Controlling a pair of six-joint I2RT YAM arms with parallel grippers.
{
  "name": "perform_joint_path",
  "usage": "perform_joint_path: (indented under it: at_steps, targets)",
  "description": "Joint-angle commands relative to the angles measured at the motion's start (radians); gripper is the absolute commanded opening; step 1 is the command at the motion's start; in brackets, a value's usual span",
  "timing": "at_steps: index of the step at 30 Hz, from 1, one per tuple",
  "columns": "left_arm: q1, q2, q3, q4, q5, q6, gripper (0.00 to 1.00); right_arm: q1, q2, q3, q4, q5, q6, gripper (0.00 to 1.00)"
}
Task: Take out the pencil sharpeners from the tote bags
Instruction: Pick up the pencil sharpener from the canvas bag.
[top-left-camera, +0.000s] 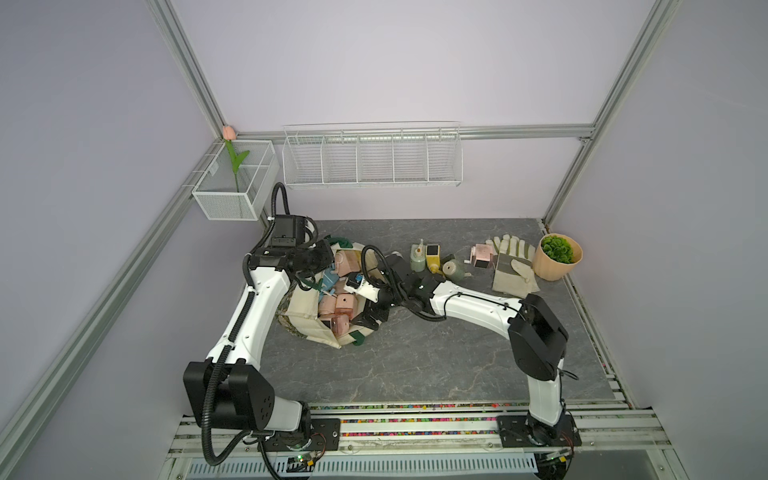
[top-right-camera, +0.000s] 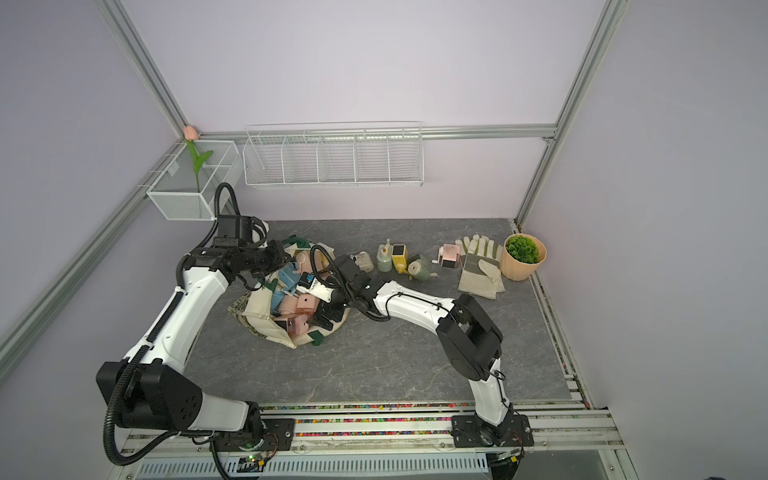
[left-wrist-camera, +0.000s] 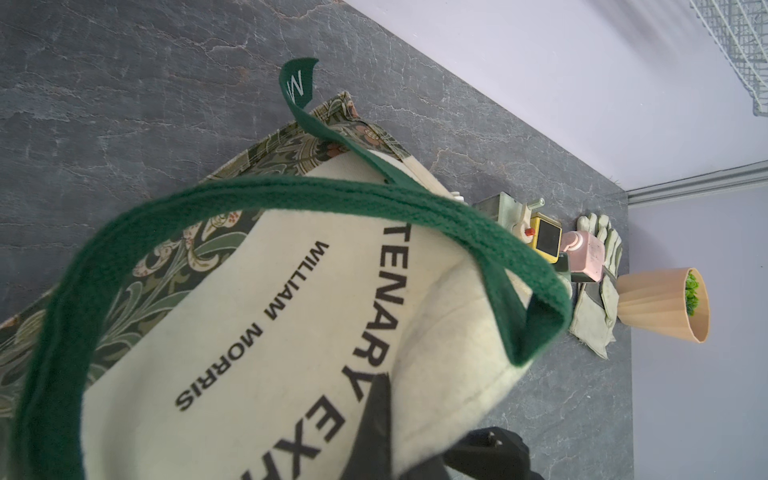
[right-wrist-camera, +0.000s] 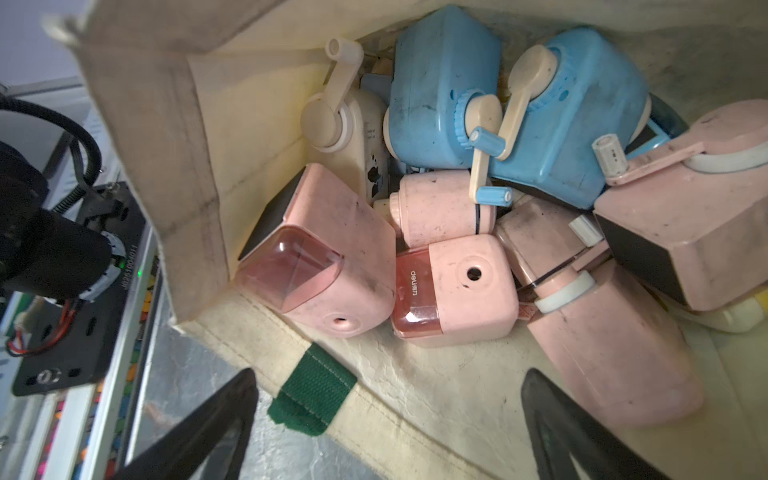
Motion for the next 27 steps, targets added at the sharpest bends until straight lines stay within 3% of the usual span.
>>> perform_joint_path:
  at_steps: [1, 15, 27]
  targets:
    - [-0.012, -0.014, -0.004, -0.008, -0.023, 0.022, 0.0, 0.005, 0.041, -0.045, 0.116, -0.055, -0.129, 0.99]
    - [-0.012, -0.035, -0.026, 0.01, -0.001, 0.01, 0.0, 0.074, 0.078, -0.094, 0.252, 0.055, -0.218, 1.0]
    - [-0.037, -0.049, -0.035, -0.024, -0.034, 0.007, 0.0, 0.133, 0.178, -0.033, 0.289, 0.132, -0.278, 0.98]
